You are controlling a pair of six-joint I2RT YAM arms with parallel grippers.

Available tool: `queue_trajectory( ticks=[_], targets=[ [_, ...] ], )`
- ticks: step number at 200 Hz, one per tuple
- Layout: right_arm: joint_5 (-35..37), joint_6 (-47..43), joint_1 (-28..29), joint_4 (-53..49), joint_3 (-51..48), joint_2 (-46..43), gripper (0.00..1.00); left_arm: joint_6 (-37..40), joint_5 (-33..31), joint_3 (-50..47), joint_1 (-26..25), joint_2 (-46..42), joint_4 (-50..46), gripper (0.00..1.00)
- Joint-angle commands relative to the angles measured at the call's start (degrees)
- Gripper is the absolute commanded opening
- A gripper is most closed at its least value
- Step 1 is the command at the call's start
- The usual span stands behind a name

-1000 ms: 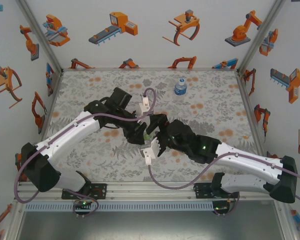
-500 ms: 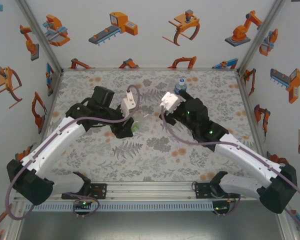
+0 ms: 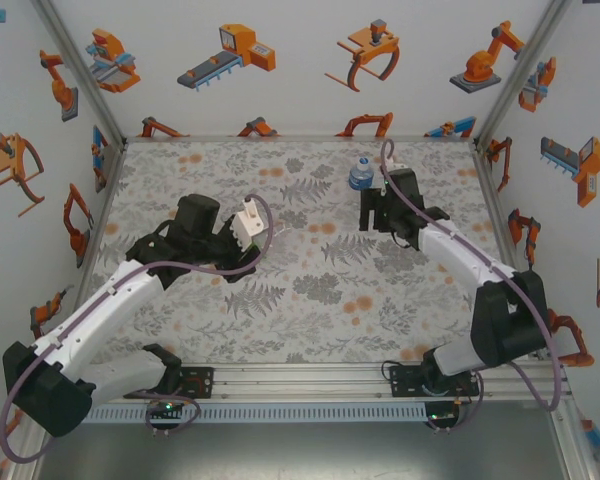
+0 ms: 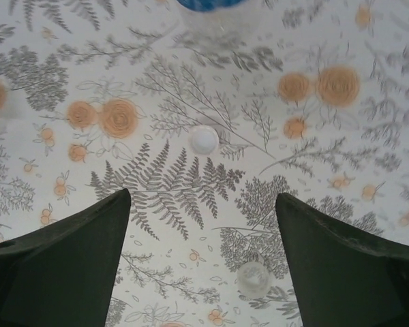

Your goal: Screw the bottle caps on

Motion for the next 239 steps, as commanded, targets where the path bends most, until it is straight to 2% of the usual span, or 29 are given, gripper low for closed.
queue_trajectory(
  ticks=[1,40,72,129,239],
  targets=[
    [-2.48,2.28,-0.17,-2.45,2.24,1.88,0.69,0.82,-0.52,1.28,0.20,0.80,0.51,0.00],
    [-0.74,1.39,-0.18,-13.19,2.49,1.53,0.60,0.84,-0.34,1.47,0.18,0.78,0.31,0.00],
    [0.84,1.99,-0.30,-18.24,-1.52,-0.76,0.57,1.00,1.08,1.56,0.20,0.56,0.34,0.01],
    [-2.14,4.03,-1.95,-16.63,-6.84,1.58,0.53,0.83,1.43,1.58,0.09,0.60,0.29,0.02],
    [-1.96,4.82,-2.75,-16.04,-6.41,5.38,0.49,0.62,1.11,1.36,-0.08,0.43,0.35,0.04]
  ],
)
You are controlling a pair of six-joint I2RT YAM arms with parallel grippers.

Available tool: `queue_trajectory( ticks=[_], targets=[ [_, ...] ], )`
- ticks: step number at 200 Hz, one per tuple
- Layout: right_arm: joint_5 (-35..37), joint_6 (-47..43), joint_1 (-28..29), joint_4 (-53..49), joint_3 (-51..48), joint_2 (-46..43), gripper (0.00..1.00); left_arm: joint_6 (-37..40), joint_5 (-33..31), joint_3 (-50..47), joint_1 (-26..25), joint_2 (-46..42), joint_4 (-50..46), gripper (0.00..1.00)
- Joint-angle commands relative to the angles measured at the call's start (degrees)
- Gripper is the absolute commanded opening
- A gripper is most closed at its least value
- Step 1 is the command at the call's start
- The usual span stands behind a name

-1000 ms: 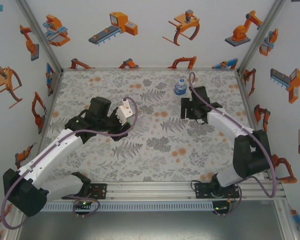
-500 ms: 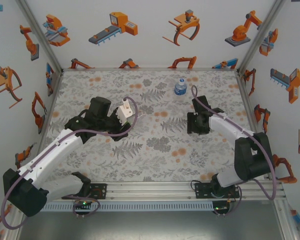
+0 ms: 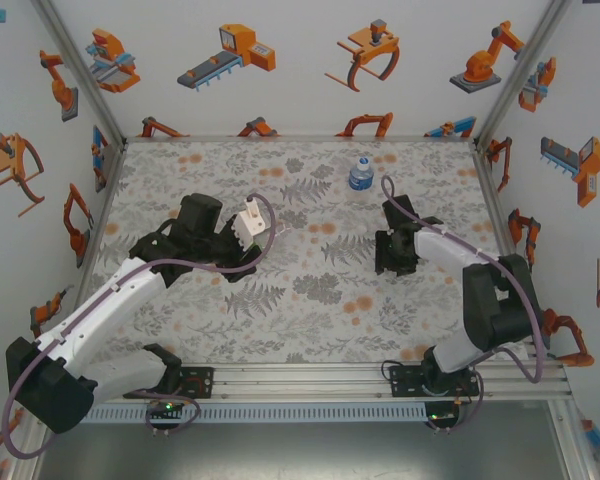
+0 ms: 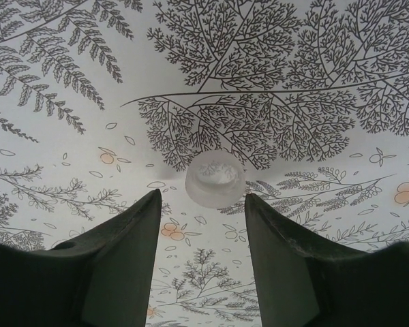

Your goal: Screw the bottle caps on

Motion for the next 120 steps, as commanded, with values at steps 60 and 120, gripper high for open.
queue_trajectory(
  ticks=[60,120],
  targets=[
    [0.93,0.17,-0.77,0.44,1.29,3.07,0.47,0.62,0.88,1.45,-0.08,-0.73,0.05,0.05],
    [0.77,-0.92,-1.04,1.42,2.27,4.28,0.40,0.62,0.39,1.45,-0.08,-0.73,-0.13,0.05]
  ],
)
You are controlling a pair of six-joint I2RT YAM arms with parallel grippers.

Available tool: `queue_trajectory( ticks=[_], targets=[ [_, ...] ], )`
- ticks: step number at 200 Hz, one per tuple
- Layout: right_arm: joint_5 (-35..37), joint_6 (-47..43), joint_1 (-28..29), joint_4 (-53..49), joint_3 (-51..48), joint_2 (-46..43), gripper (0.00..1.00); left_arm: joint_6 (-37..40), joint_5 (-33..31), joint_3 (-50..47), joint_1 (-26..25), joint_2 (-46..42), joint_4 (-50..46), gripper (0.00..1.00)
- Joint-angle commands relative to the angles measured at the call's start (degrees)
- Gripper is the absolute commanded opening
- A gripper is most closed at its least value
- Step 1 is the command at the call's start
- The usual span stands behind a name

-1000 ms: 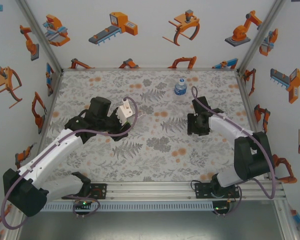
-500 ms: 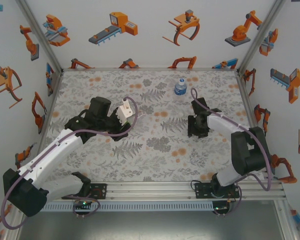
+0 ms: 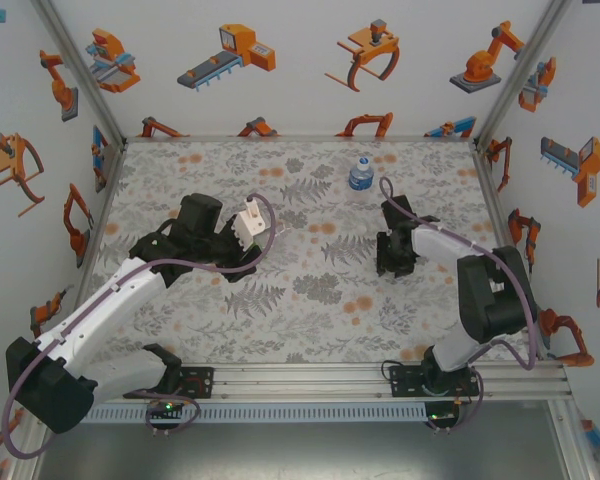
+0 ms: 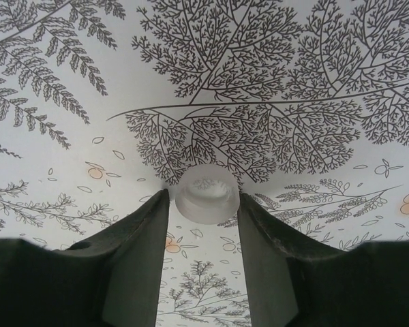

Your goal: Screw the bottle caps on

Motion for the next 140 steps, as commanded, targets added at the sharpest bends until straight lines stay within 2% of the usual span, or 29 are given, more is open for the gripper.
queue_trajectory(
  ticks=[1,88,117,140],
  targets=[
    [0.66,-0.71,-0.58,0.78,1.57,1.14,0.40,0.62,0.41,1.45,-0.08,-0.73,-0.07,0.05],
    [-0.03,-2.39,0.13,-2.48,4.71,0.94,0.34,0.63,0.54,1.62,-0.06,-0.68,-0.06,0.06],
    [-0.09,-1.31,4.22,-5.01,5.68,-0.85,0.34,0.67,0.30,1.62,-0.07,-0.46,-0.20,0.06],
    [0.31,0.86,10.13,-6.78,6.02,-1.57,0.34,0.71,-0.10,1.60,-0.06,-0.36,-0.12,0.06]
  ],
)
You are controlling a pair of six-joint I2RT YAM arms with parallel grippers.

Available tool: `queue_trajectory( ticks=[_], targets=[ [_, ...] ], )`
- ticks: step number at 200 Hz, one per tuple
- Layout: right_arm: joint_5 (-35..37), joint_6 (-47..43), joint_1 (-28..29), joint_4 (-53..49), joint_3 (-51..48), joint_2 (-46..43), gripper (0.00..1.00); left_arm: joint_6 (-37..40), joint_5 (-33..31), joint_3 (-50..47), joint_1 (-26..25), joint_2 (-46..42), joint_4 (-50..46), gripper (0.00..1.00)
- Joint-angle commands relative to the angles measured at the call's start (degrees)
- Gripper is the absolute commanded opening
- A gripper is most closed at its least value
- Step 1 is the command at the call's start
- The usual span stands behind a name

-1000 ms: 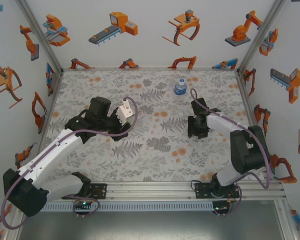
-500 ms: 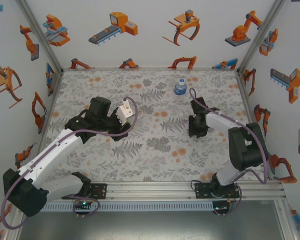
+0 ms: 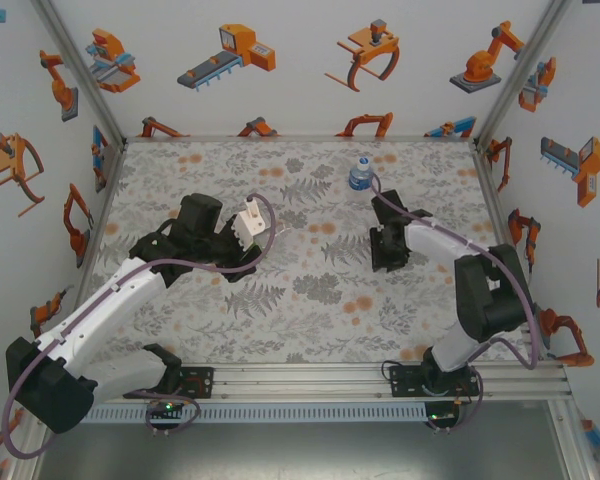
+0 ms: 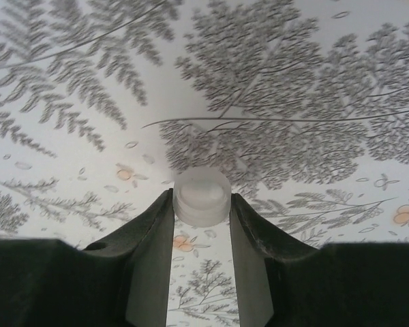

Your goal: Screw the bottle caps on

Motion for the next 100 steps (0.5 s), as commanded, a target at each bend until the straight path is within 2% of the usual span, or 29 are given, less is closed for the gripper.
queue_trajectory(
  ticks=[1,62,100],
  targets=[
    [0.16,2.48,5.59,-3.96,1.87,-2.05,0.34,0.71,0.03,1.61,-0.08,-0.32,-0.16,0.06],
    [1.02,12.79,23.75,-3.04,1.41,0.37,0.34,0.75,-0.47,1.56,-0.09,0.15,-0.19,0.07],
    [2.39,15.34,27.33,-1.11,1.70,3.27,0.34,0.73,-0.27,1.75,-0.08,0.33,-0.14,0.07]
  ],
)
